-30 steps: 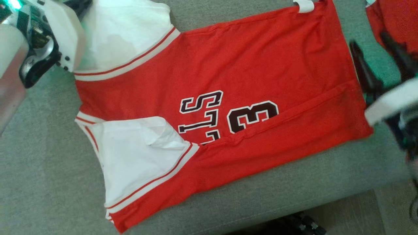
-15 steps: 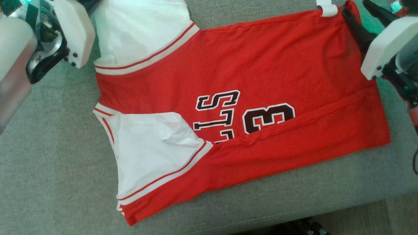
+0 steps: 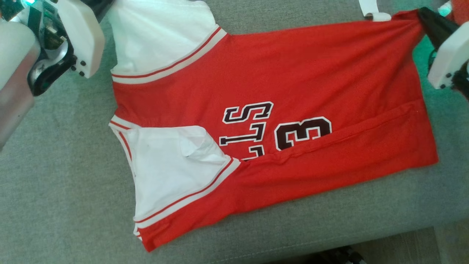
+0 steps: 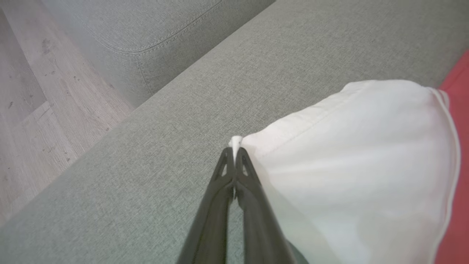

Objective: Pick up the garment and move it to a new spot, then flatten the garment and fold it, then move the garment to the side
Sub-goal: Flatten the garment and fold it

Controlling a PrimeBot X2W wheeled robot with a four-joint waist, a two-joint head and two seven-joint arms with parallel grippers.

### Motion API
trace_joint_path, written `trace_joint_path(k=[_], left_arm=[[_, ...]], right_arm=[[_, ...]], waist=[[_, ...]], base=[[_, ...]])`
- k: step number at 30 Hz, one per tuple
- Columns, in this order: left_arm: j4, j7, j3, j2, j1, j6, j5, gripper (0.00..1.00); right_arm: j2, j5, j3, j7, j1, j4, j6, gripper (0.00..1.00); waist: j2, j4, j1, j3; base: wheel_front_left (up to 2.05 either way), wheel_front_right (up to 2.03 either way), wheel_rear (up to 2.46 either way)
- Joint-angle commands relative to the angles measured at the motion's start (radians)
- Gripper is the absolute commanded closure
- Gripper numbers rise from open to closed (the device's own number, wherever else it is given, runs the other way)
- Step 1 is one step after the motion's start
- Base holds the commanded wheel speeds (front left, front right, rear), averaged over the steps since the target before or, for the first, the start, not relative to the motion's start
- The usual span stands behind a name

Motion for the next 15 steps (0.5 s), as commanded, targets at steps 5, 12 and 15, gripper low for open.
trace_joint_path(k=[5, 12, 15], left_arm=[[-0.020, -0.045, 0.029, 0.049, -0.062, 0.002, -0.005, 1.00], [-0.011, -0.197, 0.053, 0.048, -0.119, 0.002, 0.018, 1.00], [0.005, -0.270, 0.069, 0.037, -0.142, 0.005, 0.041, 1.00]], right_arm=[[-0.043, 0.006, -0.055, -0.066, 0.020, -0.006, 0.007, 1.00], [-0.002, 0.012, -0.117, -0.184, -0.005, -0.008, 0.007, 1.00], [0.005, 0.005, -0.139, -0.221, -0.016, -0.003, 0.007, 1.00]], waist=[[0.0000, 0.008, 0.0000, -0.008], [0.0000, 0.020, 0.0000, -0.024], [0.0000, 0.034, 0.0000, -0.035]], base=[[0.00, 0.00, 0.00], [0.00, 0.00, 0.00], [0.00, 0.00, 0.00]])
